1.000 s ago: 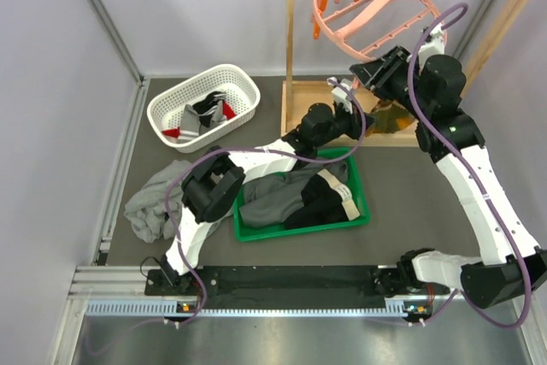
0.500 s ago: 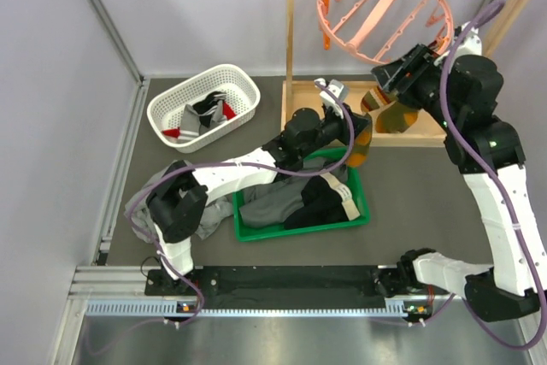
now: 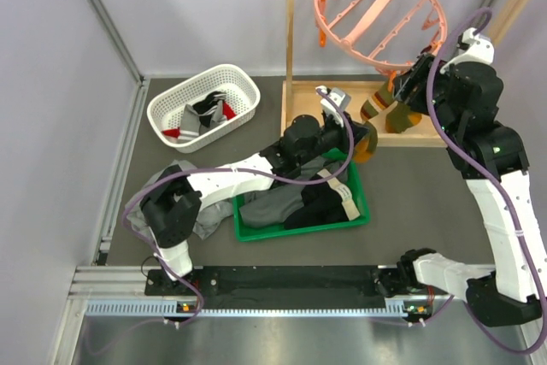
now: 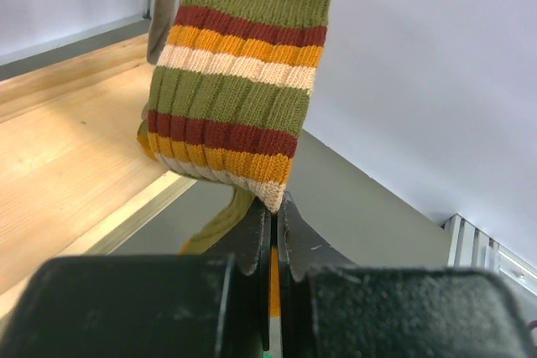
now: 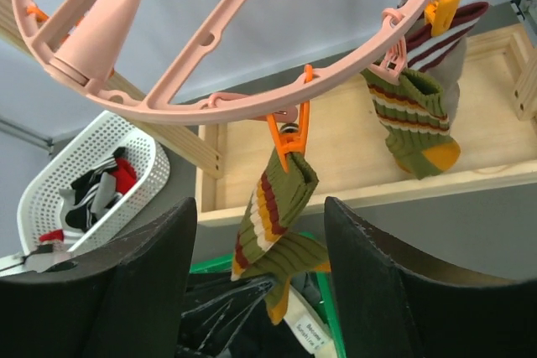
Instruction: Remove the socks clipped to the hanger
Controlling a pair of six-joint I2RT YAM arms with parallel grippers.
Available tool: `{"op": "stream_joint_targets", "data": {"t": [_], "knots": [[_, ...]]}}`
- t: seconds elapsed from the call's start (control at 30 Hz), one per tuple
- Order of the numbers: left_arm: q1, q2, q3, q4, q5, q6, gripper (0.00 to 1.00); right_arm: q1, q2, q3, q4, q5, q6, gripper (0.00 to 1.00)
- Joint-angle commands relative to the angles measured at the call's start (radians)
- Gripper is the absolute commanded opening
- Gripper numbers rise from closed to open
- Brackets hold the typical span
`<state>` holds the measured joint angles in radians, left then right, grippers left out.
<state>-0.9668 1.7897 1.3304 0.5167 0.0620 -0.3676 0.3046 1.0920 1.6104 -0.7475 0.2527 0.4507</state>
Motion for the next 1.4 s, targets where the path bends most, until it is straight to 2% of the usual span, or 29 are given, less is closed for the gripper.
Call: {"op": "stream_joint_targets", "data": {"t": [0.0, 0.1, 0.27, 0.83, 1.1, 1.37], "knots": [[-0.01, -0.082, -0.013, 0.034, -0.002, 0.018, 0.0, -0.001, 0.022, -0.004, 0.042, 0.007, -0.049, 0.61], [-0.012, -0.095, -0.017, 0.031, -0.004, 0.021, 0.0, -0.018, 0.045, -0.023, 0.095, -0.062, -0.058, 0.58], [-0.013, -0.108, -0.023, 0.023, -0.008, 0.025, 0.0, -0.022, 0.08, -0.033, 0.152, -0.092, -0.069, 0.51], [-0.024, -0.124, -0.036, 0.025, -0.014, 0.032, 0.0, -0.024, 0.143, 0.006, 0.132, 0.01, -0.124, 0.51], [-0.029, -0.13, -0.042, 0.028, -0.019, 0.032, 0.0, -0.027, 0.177, -0.012, 0.184, -0.003, -0.135, 0.53], [-0.036, -0.139, -0.051, 0.028, -0.022, 0.036, 0.0, -0.032, 0.206, -0.014, 0.229, 0.022, -0.127, 0.43]]}}
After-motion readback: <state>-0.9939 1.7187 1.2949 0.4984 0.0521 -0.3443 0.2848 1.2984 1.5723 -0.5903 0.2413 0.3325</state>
